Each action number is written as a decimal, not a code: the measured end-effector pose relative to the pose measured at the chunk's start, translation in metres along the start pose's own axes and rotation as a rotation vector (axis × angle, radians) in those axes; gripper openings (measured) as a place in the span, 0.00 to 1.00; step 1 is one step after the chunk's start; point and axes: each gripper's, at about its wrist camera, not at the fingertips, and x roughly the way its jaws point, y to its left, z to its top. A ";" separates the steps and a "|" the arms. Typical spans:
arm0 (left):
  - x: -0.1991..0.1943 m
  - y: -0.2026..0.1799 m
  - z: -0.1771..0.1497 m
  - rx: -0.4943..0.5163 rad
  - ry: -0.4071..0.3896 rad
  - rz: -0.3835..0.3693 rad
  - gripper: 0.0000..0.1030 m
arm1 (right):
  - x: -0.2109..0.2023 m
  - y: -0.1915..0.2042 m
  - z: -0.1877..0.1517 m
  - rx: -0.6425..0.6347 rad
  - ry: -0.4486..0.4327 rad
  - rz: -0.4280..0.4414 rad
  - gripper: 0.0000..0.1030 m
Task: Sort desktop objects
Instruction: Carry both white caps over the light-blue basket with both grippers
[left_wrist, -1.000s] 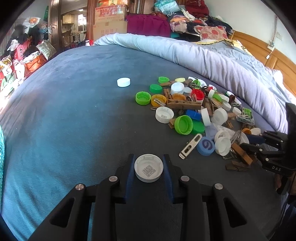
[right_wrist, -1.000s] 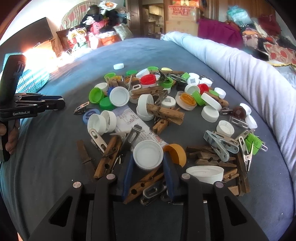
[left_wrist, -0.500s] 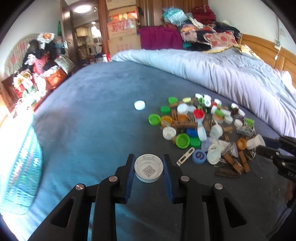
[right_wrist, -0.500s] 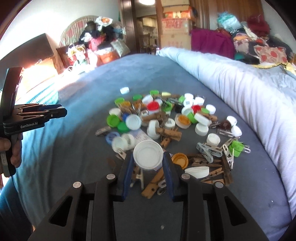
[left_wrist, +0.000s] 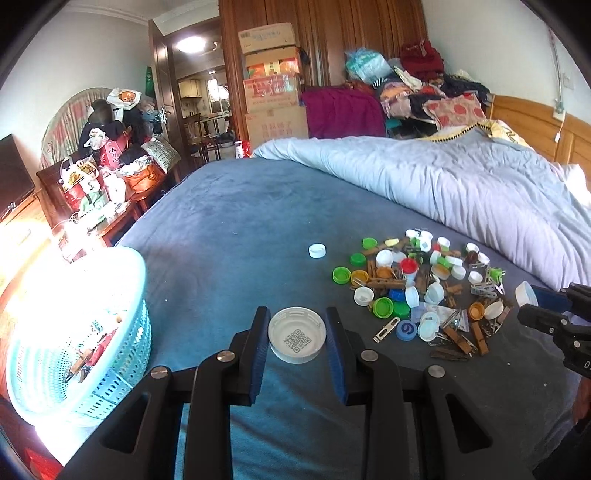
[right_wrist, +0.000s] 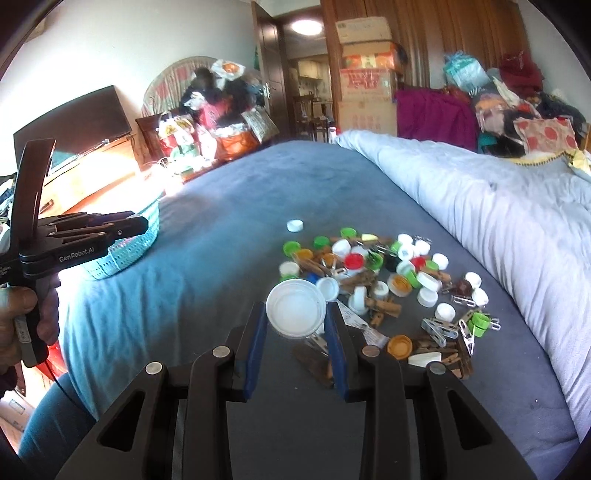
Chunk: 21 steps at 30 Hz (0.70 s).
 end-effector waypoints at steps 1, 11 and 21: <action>-0.004 0.003 0.000 -0.004 -0.008 0.002 0.30 | -0.002 0.003 0.001 -0.001 -0.002 0.002 0.29; -0.032 0.022 0.002 -0.033 -0.042 0.012 0.30 | -0.017 0.039 0.016 -0.046 -0.017 0.011 0.29; -0.054 0.050 0.001 -0.073 -0.054 0.043 0.30 | -0.026 0.077 0.042 -0.098 -0.045 0.046 0.29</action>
